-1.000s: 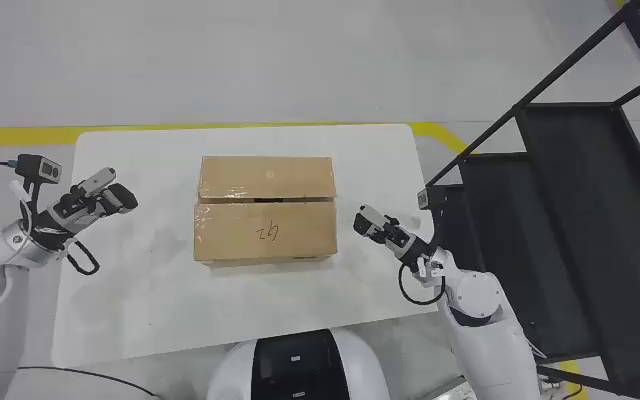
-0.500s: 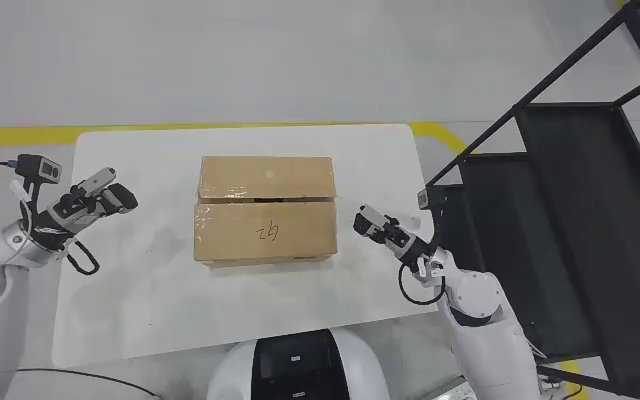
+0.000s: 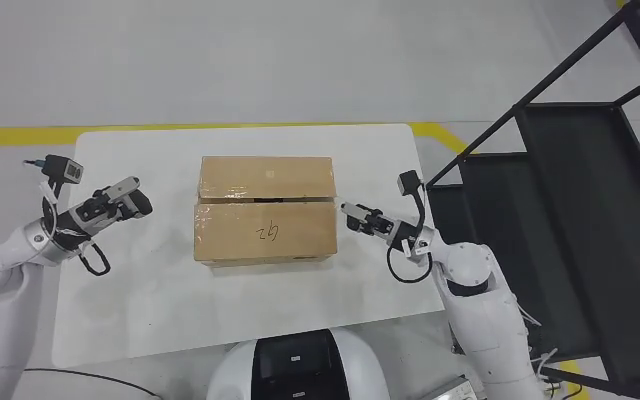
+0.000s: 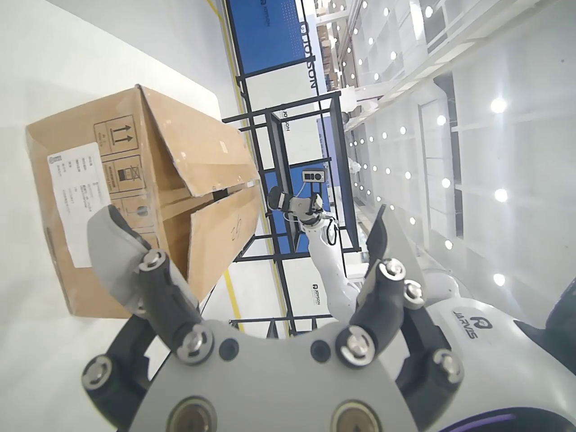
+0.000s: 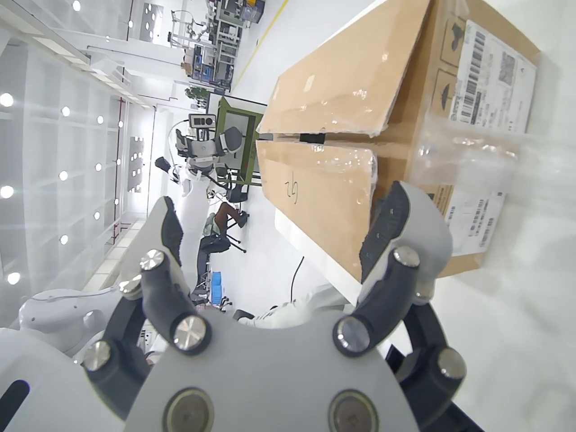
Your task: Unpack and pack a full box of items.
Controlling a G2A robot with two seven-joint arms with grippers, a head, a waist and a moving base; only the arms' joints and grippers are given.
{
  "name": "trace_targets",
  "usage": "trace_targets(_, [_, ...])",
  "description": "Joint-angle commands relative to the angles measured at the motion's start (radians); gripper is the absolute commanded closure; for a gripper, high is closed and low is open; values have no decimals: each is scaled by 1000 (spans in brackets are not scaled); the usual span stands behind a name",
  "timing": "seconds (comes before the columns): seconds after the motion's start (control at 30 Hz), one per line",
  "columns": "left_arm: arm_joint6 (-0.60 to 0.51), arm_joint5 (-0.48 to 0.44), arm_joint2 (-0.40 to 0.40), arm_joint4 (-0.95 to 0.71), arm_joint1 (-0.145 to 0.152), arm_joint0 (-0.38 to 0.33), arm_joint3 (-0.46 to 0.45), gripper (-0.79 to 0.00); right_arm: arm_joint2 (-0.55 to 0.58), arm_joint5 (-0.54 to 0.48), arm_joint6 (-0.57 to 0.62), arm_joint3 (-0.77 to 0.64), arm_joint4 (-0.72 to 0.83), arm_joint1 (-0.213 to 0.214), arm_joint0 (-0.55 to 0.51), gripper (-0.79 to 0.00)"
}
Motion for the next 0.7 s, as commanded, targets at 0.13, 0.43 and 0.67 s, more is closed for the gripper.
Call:
trace_targets(0.13, [-14, -5, 28, 16, -2, -19, 3, -785, -55, -6, 16, 90, 17, 1, 49, -785])
trace_targets(0.43, [5, 1, 35, 58, -2, -7, -27, -785, -116, -71, 22, 158, 76, 1, 101, -785])
trace_targets(0.67, [12, 3, 24, 53, -1, 8, -41, -785, -87, -94, 124, 113, 246, 13, 85, -785])
